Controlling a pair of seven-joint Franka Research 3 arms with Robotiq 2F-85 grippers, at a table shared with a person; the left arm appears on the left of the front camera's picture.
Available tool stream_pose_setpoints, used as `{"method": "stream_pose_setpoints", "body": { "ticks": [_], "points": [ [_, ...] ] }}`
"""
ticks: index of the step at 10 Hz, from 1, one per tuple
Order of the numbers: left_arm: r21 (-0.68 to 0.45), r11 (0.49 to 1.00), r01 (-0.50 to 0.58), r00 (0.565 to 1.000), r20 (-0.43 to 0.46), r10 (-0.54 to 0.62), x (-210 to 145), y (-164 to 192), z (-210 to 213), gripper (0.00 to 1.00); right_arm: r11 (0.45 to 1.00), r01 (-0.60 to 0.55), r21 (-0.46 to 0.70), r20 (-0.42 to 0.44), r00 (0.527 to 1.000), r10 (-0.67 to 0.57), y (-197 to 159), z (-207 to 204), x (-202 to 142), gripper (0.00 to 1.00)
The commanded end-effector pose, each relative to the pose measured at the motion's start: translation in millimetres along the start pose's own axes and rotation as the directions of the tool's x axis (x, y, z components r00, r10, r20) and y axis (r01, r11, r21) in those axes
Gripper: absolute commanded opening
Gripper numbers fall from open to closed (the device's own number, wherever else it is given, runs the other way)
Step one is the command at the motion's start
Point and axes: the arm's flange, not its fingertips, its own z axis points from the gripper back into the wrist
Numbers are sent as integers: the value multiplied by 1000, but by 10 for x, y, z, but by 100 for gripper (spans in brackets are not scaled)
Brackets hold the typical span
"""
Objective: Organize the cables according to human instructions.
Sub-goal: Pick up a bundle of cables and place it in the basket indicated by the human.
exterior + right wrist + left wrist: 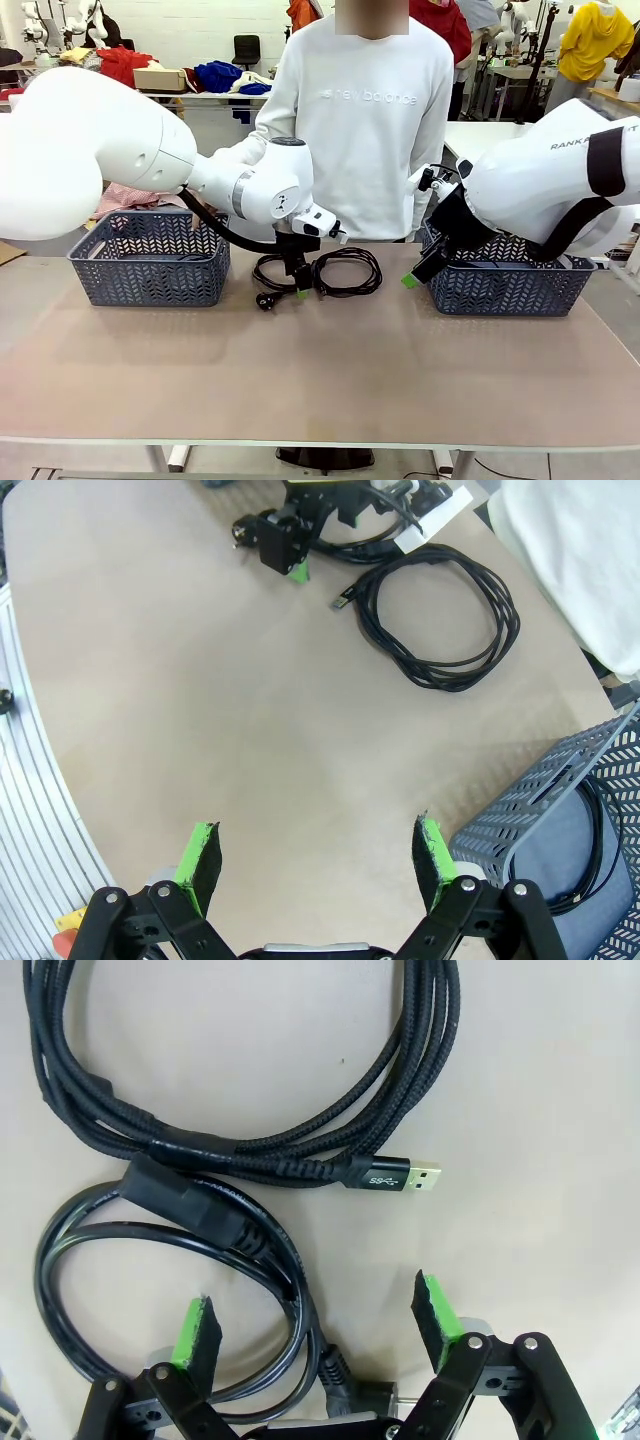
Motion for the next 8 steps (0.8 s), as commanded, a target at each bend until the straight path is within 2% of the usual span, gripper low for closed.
{"method": "stream_pose_setpoints", "body": {
  "ticks": [1, 8],
  "points": [
    [-32, 999, -6, 1000, -19, 5, 54, 65, 6, 100, 1000, 2, -3, 4, 1000, -1, -1, 17, 4, 100],
    [-93, 996, -2, 1000, -11, 1, 86, 106, -41, 100, 1000, 2, -3, 4, 1000, -1, -1, 17, 4, 100]
  ]
}}
